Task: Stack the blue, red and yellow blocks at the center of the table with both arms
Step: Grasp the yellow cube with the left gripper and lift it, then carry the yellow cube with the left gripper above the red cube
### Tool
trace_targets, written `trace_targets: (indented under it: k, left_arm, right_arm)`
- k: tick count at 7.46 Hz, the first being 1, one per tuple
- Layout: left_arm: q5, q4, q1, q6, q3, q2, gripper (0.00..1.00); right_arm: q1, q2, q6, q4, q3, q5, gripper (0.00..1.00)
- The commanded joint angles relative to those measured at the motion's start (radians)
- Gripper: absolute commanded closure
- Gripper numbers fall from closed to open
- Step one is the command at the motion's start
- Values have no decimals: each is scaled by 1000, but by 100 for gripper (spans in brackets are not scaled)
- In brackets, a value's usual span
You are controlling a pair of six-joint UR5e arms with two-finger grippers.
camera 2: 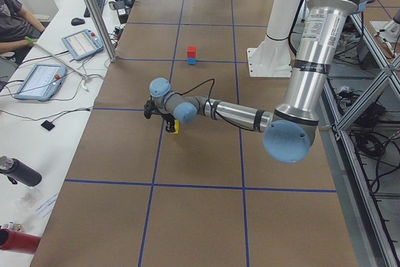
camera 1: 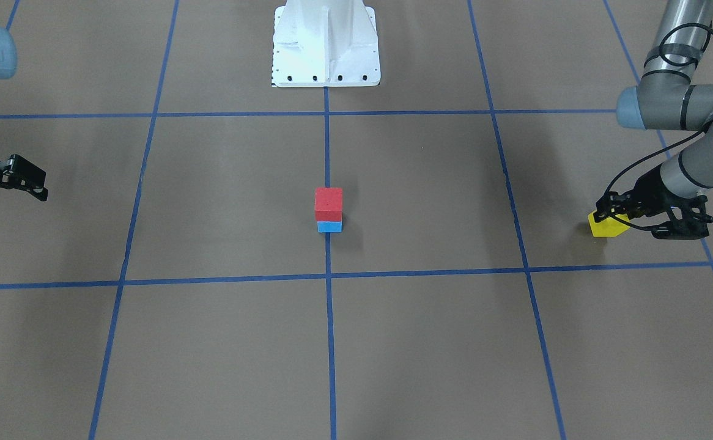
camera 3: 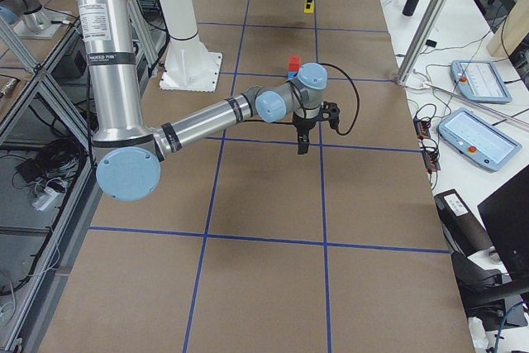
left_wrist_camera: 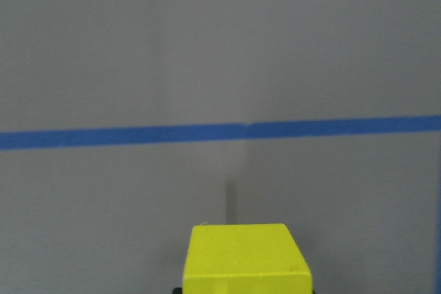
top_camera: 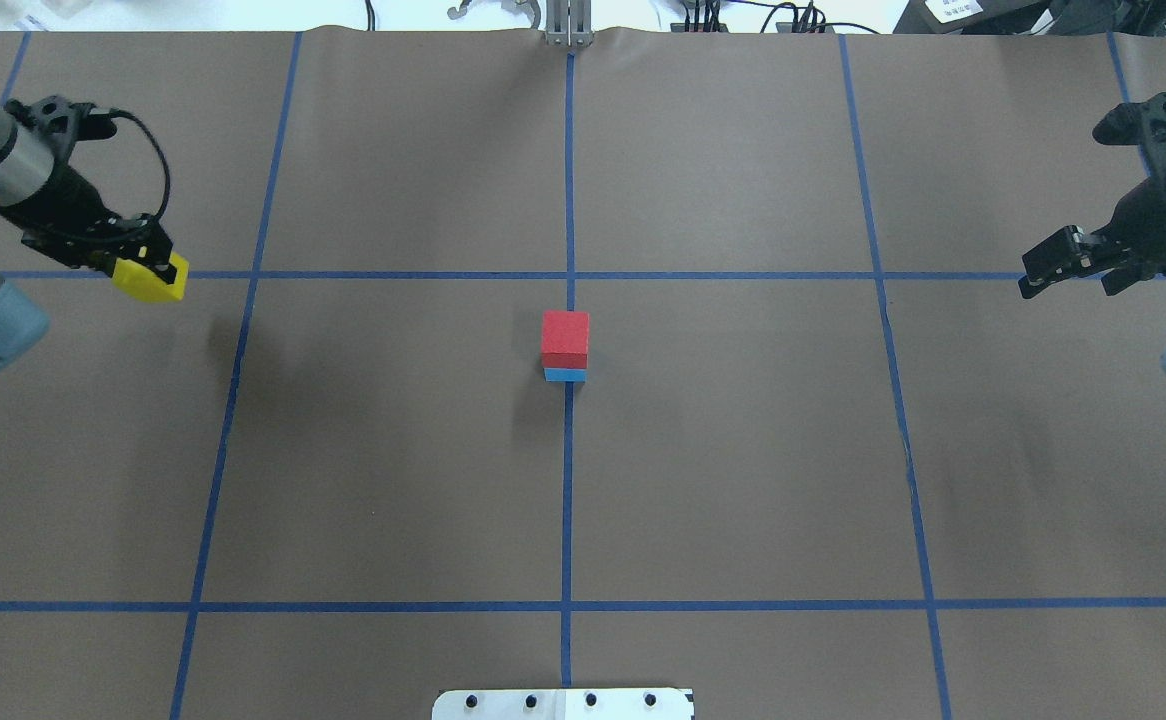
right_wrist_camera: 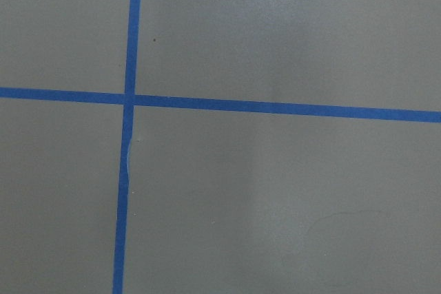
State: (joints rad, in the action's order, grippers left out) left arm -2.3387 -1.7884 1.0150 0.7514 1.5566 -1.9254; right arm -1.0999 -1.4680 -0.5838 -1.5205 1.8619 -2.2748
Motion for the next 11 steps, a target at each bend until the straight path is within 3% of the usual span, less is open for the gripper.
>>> trace_targets:
  k: [1, 3, 5, 8, 11]
  left_arm:
    - [68, 124, -167, 267, 69, -214, 100]
    - [193, 157, -286, 457, 72, -370, 100]
    - [277, 392, -369, 479, 57, -559, 100]
    - [352, 391, -455, 470, -56, -631, 100]
    - [355, 394, -444, 407, -56, -633, 100]
  right_arm:
    - [-2, -2, -1, 0, 0, 0, 0]
    - [-2, 0, 1, 0, -1, 0, 0]
    - [0, 0, 2, 0, -9, 1, 0]
    - [0, 0, -1, 0, -7, 1, 0]
    - [0, 0, -1, 0, -4, 0, 0]
